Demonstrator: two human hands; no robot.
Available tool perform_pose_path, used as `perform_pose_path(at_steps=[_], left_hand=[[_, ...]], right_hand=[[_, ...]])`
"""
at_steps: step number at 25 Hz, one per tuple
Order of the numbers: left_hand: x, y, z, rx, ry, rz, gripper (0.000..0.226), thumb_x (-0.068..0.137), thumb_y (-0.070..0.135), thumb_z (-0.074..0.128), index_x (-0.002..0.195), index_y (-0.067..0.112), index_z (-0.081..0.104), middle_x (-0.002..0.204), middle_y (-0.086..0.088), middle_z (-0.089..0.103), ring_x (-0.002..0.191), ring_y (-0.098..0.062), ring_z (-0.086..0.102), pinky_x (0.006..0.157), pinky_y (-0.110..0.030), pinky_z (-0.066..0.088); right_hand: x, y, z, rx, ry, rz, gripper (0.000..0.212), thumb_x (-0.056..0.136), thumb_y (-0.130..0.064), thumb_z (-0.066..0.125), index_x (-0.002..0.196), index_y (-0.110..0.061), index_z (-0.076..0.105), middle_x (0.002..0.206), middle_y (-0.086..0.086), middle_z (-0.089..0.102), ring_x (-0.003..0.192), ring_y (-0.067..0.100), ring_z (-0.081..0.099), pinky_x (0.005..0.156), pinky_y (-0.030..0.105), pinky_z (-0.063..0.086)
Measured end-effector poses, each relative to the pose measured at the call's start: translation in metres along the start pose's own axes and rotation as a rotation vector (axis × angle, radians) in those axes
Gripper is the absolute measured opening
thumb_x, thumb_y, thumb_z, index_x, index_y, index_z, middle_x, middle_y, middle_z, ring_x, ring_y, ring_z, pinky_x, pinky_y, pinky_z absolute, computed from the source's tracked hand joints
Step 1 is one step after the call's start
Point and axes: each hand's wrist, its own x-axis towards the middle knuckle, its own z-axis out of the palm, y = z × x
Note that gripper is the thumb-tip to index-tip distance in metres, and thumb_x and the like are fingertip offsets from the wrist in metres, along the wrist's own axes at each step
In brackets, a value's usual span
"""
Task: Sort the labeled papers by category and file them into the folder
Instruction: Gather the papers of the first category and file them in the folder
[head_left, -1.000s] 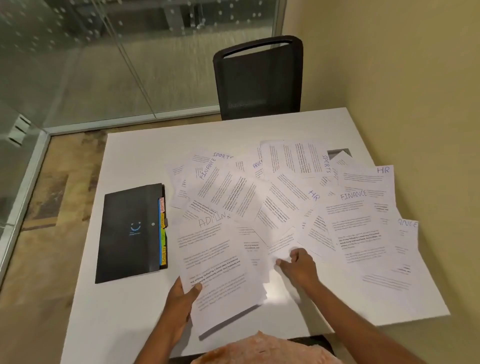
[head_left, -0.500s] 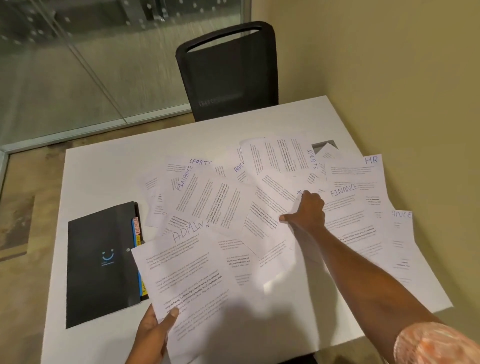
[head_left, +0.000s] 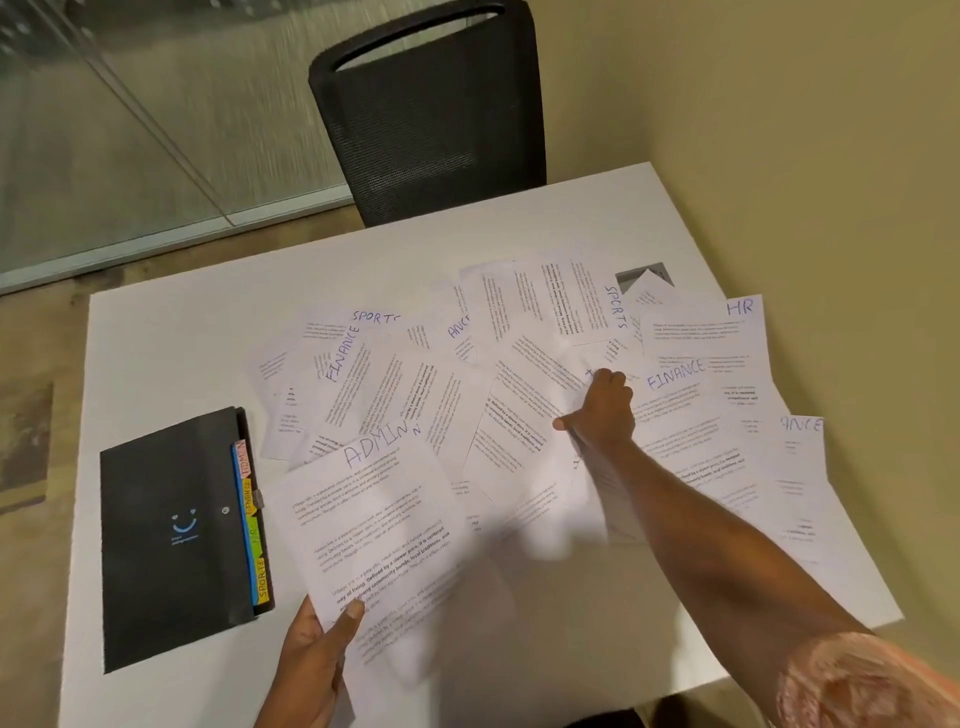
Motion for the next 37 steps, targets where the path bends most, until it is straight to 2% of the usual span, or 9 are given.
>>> perform_pose_path(at_steps=[3,8,12,15,19,22,26,32,37], left_hand=[[-0.002,0.011,0.014,-0.018,-0.016,-0.005,0.053,0.101,-0.006,0.058,0.146,0.022,0.058,0.133,-0.007,0.074,0.123,-0.032,0.068,0.095,-0.037,0.061],[0.005,0.013,0.012,-0.01,-0.007,-0.031,0.055,0.1,-0.003,0.061,0.147,0.026,0.059,0.134,-0.008,0.074,0.126,-0.037,0.067,0.092,-0.043,0.063],[0.004,0.012,0.009,-0.004,-0.003,-0.027,0.052,0.099,-0.004,0.061,0.14,0.027,0.062,0.131,-0.007,0.075,0.124,-0.036,0.067,0.097,-0.046,0.06],[0.009,0.009,0.004,0.01,0.007,-0.04,0.053,0.099,-0.004,0.061,0.144,0.025,0.06,0.134,-0.01,0.073,0.129,-0.04,0.064,0.109,-0.053,0.051],[0.011,0.007,0.004,-0.019,0.021,-0.038,0.055,0.101,-0.006,0.058,0.152,0.016,0.055,0.139,-0.016,0.068,0.129,-0.04,0.062,0.089,-0.036,0.061],[0.01,0.01,0.007,-0.039,-0.001,-0.032,0.058,0.101,-0.006,0.058,0.154,0.017,0.053,0.139,-0.014,0.068,0.125,-0.036,0.064,0.084,-0.031,0.063],[0.006,0.01,0.012,-0.069,-0.017,-0.048,0.057,0.102,-0.006,0.056,0.153,0.017,0.054,0.139,-0.015,0.069,0.125,-0.036,0.065,0.087,-0.034,0.063],[0.001,0.012,0.012,-0.037,-0.015,-0.076,0.054,0.1,-0.004,0.06,0.148,0.022,0.058,0.135,-0.013,0.072,0.124,-0.038,0.066,0.086,-0.039,0.064],[-0.003,0.016,0.012,-0.03,-0.016,-0.08,0.054,0.101,-0.005,0.058,0.149,0.021,0.057,0.133,-0.014,0.072,0.121,-0.04,0.066,0.078,-0.039,0.066]], right_hand=[[-0.002,0.001,-0.004,0.317,-0.011,0.072,0.081,0.074,-0.01,0.095,0.139,-0.004,0.046,0.129,0.019,0.065,0.117,0.039,0.065,0.089,0.045,0.059],[-0.012,0.03,-0.028,0.71,0.077,0.227,0.074,0.089,0.005,0.08,0.152,-0.007,0.043,0.124,0.01,0.062,0.103,0.022,0.061,0.061,0.002,0.044],[0.012,0.094,-0.07,0.659,0.183,0.317,0.081,0.084,-0.001,0.086,0.153,-0.012,0.045,0.138,0.02,0.065,0.121,0.037,0.067,0.097,0.036,0.058],[0.023,0.134,-0.101,0.543,0.238,0.341,0.081,0.082,0.0,0.084,0.151,-0.011,0.045,0.138,0.022,0.065,0.124,0.041,0.066,0.101,0.049,0.058],[0.023,0.14,-0.116,0.206,0.395,0.328,0.075,0.08,0.008,0.076,0.147,-0.001,0.042,0.139,0.029,0.055,0.131,0.052,0.054,0.097,0.064,0.054],[-0.008,0.117,-0.08,0.128,0.327,0.056,0.077,0.085,0.0,0.07,0.155,-0.002,0.039,0.148,0.025,0.051,0.139,0.047,0.046,0.106,0.064,0.05],[-0.072,0.089,-0.001,-0.131,-0.065,-0.26,0.101,0.078,-0.035,0.07,0.164,-0.014,0.022,0.168,0.017,0.03,0.156,0.039,0.029,0.115,0.06,0.045],[-0.113,0.071,0.055,-0.333,-0.076,-0.184,0.125,0.076,-0.067,0.061,0.17,-0.007,0.003,0.177,0.026,-0.001,0.165,0.044,0.001,0.124,0.065,0.023],[-0.116,0.06,0.049,-0.333,-0.041,-0.141,0.105,0.076,-0.046,0.063,0.166,-0.003,0.029,0.171,0.027,0.029,0.16,0.044,0.028,0.113,0.061,0.041]])
